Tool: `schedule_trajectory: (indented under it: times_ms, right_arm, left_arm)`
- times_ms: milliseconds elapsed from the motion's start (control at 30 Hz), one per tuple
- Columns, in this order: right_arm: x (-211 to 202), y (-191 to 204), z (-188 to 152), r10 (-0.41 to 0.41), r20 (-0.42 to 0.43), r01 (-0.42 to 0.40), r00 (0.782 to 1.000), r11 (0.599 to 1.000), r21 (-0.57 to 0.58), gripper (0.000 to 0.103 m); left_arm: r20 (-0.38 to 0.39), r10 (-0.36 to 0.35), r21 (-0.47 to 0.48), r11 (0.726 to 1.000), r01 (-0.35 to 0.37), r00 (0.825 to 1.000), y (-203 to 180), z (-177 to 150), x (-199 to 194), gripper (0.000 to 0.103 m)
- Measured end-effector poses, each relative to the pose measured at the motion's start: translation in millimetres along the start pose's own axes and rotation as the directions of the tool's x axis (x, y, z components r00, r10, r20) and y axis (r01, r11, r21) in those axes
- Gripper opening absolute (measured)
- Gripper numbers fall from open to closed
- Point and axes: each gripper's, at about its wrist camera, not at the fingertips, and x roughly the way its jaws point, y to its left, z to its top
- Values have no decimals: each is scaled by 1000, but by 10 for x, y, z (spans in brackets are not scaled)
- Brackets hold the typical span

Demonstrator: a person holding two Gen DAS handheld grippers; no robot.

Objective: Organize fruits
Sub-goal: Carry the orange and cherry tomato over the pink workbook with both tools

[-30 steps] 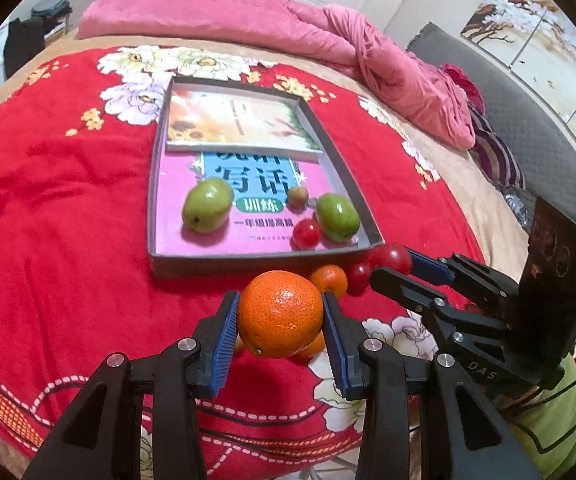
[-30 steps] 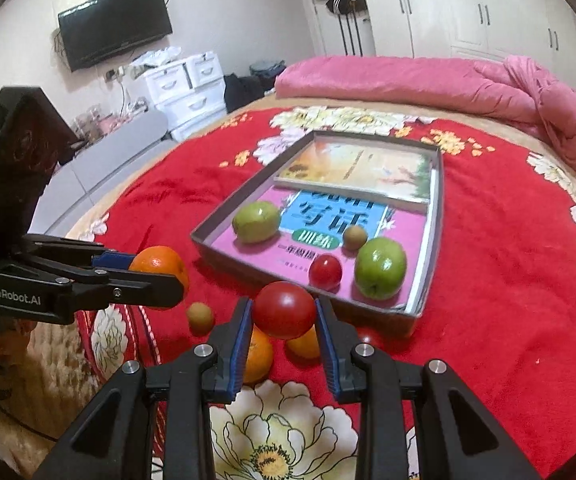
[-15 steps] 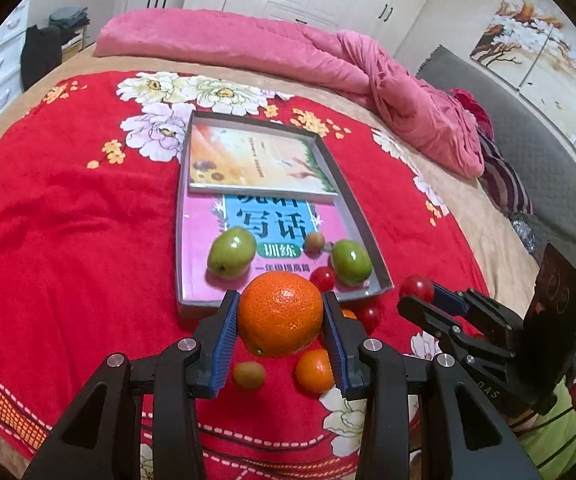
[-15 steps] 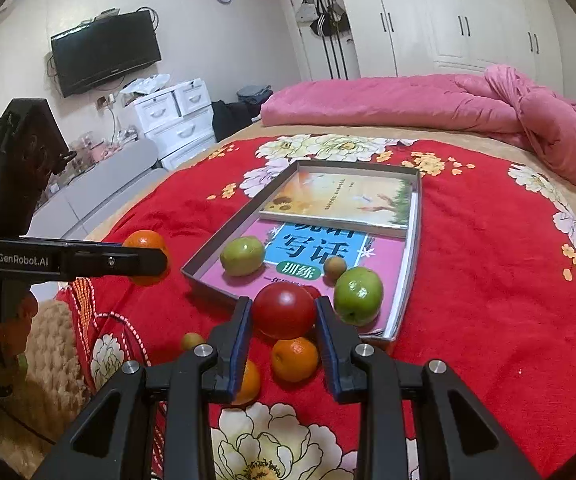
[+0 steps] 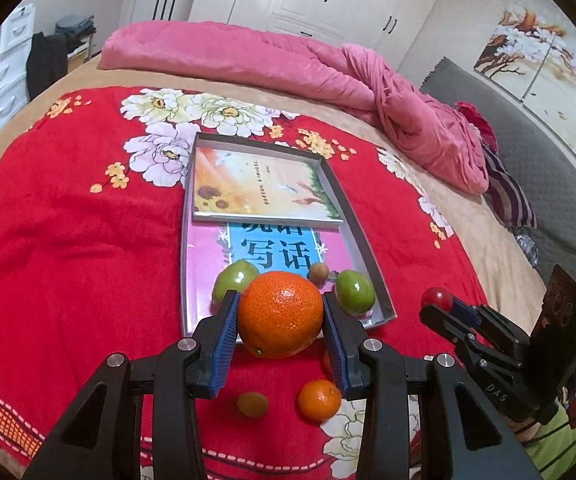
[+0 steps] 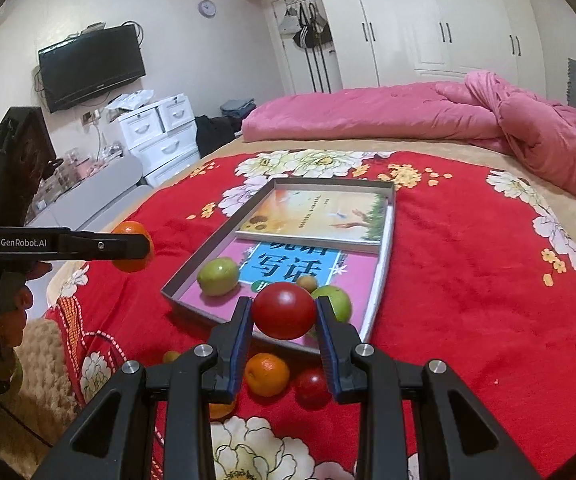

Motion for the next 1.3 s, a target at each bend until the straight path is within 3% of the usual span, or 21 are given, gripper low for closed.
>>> schedule_trajectory:
  times_ms: [1300]
  right_arm:
    - [22, -242, 95, -103, 31, 102, 994, 994, 40, 32]
  left_arm:
    - [-65, 46, 54, 998, -43, 997, -234, 44, 761, 42]
